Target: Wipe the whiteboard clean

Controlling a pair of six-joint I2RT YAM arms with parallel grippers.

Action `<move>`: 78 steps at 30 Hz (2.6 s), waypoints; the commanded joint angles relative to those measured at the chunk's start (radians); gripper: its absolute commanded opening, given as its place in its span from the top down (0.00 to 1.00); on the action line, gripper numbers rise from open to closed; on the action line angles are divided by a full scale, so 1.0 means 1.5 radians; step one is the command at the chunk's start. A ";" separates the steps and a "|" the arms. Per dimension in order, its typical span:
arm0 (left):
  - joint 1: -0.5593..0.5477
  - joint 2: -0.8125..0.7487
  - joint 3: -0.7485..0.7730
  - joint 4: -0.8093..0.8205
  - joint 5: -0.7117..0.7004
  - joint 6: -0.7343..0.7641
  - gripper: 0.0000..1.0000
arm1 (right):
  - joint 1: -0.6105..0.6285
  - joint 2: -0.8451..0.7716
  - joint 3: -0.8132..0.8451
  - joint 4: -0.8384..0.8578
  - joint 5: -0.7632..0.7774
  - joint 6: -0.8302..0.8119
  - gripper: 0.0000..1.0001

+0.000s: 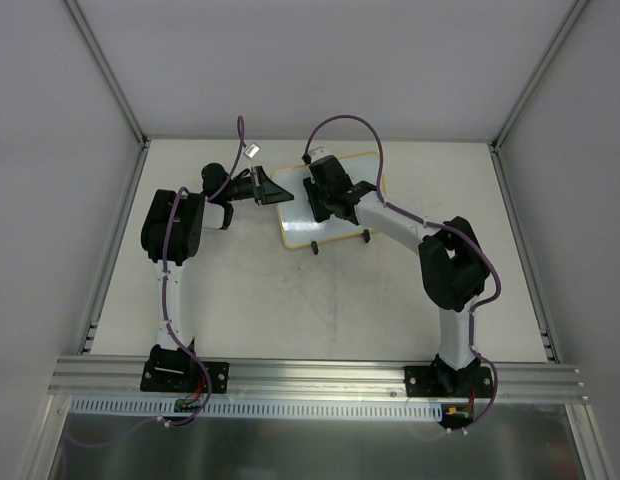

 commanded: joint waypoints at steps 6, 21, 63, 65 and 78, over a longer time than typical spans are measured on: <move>0.001 0.007 0.004 0.233 0.037 0.032 1.00 | -0.004 0.027 0.019 0.009 -0.033 0.015 1.00; 0.001 0.007 0.005 0.234 0.037 0.031 1.00 | -0.166 -0.023 0.013 -0.025 -0.061 0.025 1.00; 0.001 0.009 0.005 0.235 0.037 0.028 1.00 | -0.051 0.054 0.121 -0.077 -0.045 -0.004 1.00; 0.002 0.008 0.004 0.236 0.037 0.028 1.00 | -0.056 0.055 0.124 -0.078 -0.040 -0.004 1.00; 0.002 0.009 0.004 0.237 0.036 0.028 1.00 | -0.174 0.015 0.101 -0.083 -0.060 0.013 1.00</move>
